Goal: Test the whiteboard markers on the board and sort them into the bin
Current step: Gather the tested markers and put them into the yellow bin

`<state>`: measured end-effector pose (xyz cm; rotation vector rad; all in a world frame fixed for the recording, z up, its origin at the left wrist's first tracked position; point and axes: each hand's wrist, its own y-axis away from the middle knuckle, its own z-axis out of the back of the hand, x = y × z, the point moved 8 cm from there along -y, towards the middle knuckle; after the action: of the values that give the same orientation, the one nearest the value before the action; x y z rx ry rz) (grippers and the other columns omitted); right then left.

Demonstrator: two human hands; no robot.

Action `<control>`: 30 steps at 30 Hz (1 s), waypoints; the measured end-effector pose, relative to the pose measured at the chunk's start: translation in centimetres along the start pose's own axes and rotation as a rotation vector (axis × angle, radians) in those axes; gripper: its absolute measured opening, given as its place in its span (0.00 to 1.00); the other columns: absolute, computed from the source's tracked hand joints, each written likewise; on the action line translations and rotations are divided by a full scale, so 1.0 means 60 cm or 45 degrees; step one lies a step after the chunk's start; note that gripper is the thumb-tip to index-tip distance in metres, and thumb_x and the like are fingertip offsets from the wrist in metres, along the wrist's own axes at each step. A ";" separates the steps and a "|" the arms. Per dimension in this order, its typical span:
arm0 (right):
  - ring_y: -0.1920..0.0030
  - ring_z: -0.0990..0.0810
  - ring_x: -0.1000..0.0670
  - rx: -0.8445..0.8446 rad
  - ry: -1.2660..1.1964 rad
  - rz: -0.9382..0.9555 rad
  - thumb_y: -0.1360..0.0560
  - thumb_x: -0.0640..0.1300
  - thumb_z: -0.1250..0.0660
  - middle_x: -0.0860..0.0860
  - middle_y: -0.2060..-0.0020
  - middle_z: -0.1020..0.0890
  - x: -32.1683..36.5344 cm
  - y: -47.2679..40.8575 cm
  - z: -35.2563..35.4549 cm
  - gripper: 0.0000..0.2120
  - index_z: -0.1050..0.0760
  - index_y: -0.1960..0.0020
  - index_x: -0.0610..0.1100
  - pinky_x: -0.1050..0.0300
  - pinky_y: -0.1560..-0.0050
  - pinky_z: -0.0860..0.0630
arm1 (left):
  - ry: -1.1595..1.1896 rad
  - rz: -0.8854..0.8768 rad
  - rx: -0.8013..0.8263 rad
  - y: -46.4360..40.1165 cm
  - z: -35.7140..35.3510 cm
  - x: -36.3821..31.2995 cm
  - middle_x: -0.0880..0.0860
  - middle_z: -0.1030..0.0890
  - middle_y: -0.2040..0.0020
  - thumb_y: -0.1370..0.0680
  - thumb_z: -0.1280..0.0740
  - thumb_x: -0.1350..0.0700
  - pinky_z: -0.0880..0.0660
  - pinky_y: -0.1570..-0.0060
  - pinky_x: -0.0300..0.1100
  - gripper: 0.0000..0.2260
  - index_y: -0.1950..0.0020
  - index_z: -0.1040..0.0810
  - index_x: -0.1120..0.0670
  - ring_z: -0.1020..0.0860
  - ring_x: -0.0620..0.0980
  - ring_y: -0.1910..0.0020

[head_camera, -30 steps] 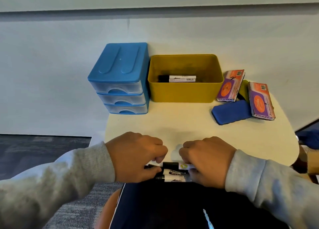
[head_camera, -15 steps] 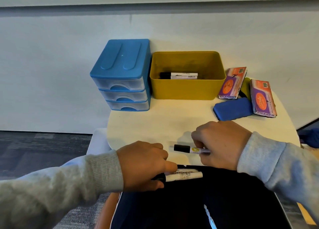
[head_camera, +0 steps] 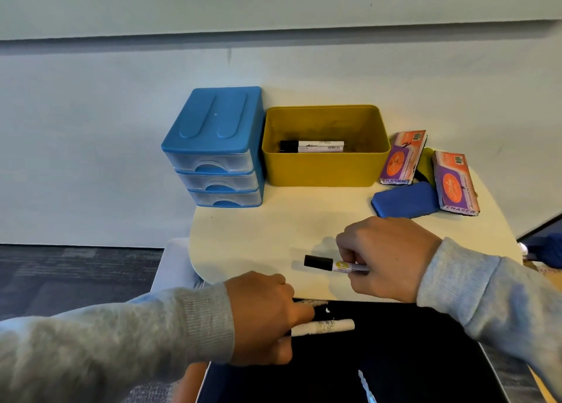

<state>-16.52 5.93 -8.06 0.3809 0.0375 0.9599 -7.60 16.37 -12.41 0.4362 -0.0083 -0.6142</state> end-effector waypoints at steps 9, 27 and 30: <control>0.60 0.23 0.55 -0.297 -0.154 -0.012 0.27 0.54 0.30 0.57 0.61 0.21 -0.029 -0.004 0.086 0.06 0.24 0.57 0.53 0.52 0.58 0.21 | 0.057 -0.146 -0.085 0.024 0.094 0.037 0.48 0.26 0.59 0.21 0.43 0.44 0.26 0.58 0.50 0.06 0.50 0.33 0.46 0.31 0.48 0.57; 0.58 0.21 0.50 -0.200 -0.099 -0.057 0.26 0.42 0.28 0.58 0.65 0.21 -0.187 -0.249 0.242 0.05 0.16 0.50 0.48 0.60 0.55 0.29 | -0.221 0.179 -0.403 -0.042 0.354 0.244 0.46 0.28 0.53 0.18 0.44 0.45 0.27 0.52 0.50 0.10 0.44 0.27 0.47 0.29 0.48 0.54; 0.54 0.19 0.49 -0.202 -0.150 -0.082 0.24 0.40 0.32 0.55 0.57 0.17 -0.200 -0.272 0.236 0.10 0.16 0.47 0.50 0.56 0.50 0.24 | -0.221 0.244 -0.282 -0.067 0.353 0.275 0.48 0.27 0.50 0.16 0.43 0.47 0.27 0.49 0.49 0.09 0.42 0.27 0.47 0.30 0.48 0.52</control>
<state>-7.75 -16.38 -1.90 0.2877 -0.1324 0.8690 0.86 -4.13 3.27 0.1641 -0.1446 -0.4563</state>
